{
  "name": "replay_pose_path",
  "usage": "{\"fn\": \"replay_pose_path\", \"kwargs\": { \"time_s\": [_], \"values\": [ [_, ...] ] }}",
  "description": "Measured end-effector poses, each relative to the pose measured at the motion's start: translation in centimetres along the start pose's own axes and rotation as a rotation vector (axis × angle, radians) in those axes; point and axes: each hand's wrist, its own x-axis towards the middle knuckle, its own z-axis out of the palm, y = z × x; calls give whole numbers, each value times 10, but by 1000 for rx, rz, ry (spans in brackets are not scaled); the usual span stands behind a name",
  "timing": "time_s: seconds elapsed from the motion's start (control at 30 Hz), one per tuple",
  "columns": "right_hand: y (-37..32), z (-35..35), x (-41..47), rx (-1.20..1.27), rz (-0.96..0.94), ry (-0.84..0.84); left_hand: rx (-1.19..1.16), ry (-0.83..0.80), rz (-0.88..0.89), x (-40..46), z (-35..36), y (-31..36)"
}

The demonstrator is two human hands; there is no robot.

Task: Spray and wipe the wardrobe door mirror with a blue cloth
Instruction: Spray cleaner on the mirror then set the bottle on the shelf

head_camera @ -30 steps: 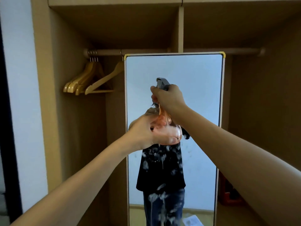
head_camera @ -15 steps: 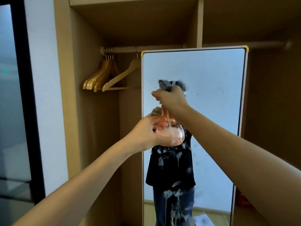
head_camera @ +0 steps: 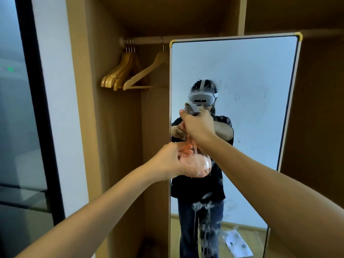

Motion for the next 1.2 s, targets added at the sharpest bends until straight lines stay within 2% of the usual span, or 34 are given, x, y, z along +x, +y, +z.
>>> {"fn": "replay_pose_path", "kwargs": {
  "time_s": [0.17, 0.5, 0.73, 0.97, 1.2],
  "values": [
    [8, -3, -5, -14, 8, 44, 24, -18, -7, 0, 11, -4],
    [24, -33, -10, 54, -6, 22, -1, -52, 18, 9, 32, 7],
    [28, -48, -10, 15, -6, 86, -29, -53, 53, 15, 47, 11],
    [34, -58, -5, -132, 3, 148, -26, -52, 54, 21, 59, 12],
    [41, -76, -5, -22, 16, 88, -22, -61, 73, 28, 70, 21]
  ]
}}
